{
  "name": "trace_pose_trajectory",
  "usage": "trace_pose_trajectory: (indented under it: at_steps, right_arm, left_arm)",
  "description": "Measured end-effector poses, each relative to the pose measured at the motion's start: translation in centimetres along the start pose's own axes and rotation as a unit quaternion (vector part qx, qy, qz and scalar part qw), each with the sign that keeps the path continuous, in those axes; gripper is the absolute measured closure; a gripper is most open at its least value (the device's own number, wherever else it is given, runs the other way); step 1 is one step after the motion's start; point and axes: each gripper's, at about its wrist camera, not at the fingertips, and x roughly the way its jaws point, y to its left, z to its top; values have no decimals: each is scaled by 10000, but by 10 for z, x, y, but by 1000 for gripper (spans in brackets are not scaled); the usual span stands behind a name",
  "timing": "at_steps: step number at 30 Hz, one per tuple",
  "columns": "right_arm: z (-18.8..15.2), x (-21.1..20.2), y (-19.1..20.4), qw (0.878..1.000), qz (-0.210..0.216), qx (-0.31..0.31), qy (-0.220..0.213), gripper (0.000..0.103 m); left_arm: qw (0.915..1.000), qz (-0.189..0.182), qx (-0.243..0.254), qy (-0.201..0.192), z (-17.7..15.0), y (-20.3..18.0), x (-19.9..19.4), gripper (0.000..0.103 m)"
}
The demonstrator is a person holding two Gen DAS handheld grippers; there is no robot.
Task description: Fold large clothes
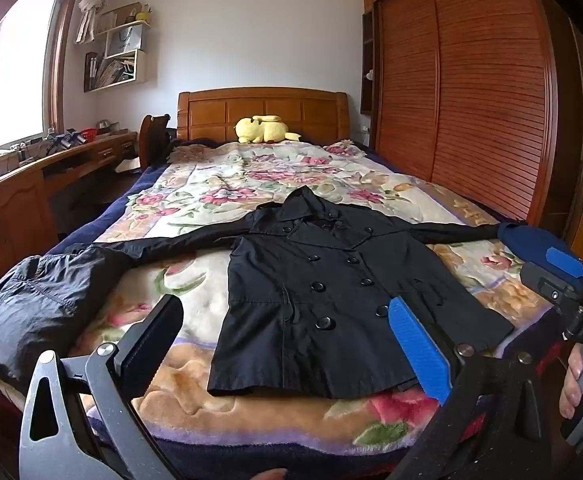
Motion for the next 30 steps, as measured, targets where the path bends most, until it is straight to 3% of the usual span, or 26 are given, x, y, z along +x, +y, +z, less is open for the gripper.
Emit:
trace_pose_trajectory:
  at_steps: [30]
  right_arm:
    - [0, -3, -1, 10000, -38, 32, -12, 0]
  left_arm:
    - [9999, -41, -53, -105, 0, -2, -7, 0]
